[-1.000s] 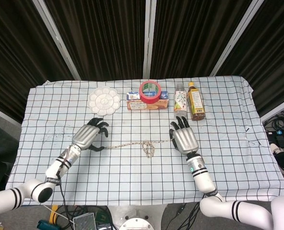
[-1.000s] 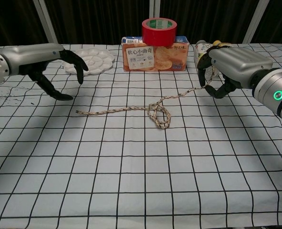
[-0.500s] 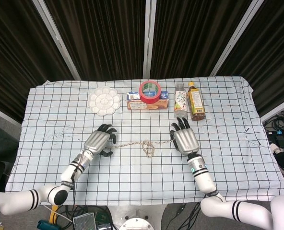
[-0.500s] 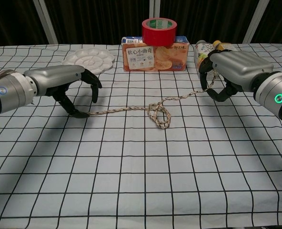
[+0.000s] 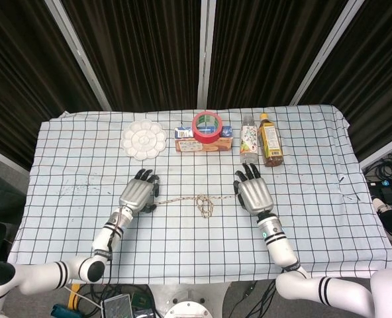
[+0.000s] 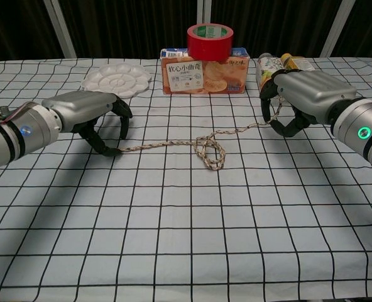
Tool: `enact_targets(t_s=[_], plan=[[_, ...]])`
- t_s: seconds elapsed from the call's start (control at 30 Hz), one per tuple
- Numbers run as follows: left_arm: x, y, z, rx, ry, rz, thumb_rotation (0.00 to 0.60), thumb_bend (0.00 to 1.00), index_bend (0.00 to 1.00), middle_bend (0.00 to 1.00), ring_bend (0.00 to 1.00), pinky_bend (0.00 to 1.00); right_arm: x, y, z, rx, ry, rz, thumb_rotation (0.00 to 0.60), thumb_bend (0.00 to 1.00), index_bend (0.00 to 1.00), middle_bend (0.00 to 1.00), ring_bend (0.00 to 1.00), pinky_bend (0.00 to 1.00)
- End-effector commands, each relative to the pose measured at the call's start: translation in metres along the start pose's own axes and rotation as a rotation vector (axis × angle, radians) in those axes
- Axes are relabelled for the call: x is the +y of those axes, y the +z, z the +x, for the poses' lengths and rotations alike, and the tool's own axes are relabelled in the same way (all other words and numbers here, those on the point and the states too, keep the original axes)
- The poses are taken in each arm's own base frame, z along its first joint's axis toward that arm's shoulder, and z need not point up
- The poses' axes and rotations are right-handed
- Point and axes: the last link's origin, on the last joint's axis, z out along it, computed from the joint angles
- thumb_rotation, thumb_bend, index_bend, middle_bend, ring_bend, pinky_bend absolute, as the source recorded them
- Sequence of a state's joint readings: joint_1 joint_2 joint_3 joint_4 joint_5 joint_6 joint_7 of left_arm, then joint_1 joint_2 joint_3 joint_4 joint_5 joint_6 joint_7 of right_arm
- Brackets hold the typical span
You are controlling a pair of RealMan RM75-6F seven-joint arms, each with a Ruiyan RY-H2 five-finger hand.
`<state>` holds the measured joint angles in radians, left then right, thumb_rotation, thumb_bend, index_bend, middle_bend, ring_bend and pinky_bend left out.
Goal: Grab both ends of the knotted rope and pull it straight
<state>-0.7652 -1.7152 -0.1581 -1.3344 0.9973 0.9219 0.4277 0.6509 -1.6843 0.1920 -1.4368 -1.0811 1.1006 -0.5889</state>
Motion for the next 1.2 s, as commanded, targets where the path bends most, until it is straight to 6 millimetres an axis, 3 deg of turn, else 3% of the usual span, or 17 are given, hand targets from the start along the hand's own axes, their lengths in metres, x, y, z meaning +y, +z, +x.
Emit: enact_targets(t_s=[0.03, 0.17, 0.37, 1.2], plan=[[0.0, 0.001, -0.002, 0.003, 0.008, 0.002, 0.499, 0.26, 0.5, 0.17, 0.05, 0.0, 0.0, 0.0, -0.001, -0.003, 0.001, 0.001, 0.6, 0.62, 0.65, 0.2, 0.0, 0.0], [0.0, 0.001, -0.003, 0.0, 0.008, -0.003, 0.465, 0.28, 0.51, 0.17, 0.05, 0.0, 0.0, 0.001, -0.002, -0.004, 0.001, 0.001, 0.6, 0.62, 0.65, 0.2, 0.0, 0.0], [0.002, 0.001, -0.006, -0.005, 0.017, -0.011, 0.459, 0.28, 0.51, 0.17, 0.05, 0.0, -0.001, 0.002, -0.003, -0.007, 0.003, 0.001, 0.6, 0.62, 0.65, 0.2, 0.0, 0.0], [0.0, 0.003, -0.015, -0.005, 0.048, -0.024, 0.487, 0.32, 0.56, 0.17, 0.05, 0.0, -0.002, 0.003, -0.006, -0.016, 0.004, -0.005, 0.6, 0.62, 0.65, 0.2, 0.0, 0.0]])
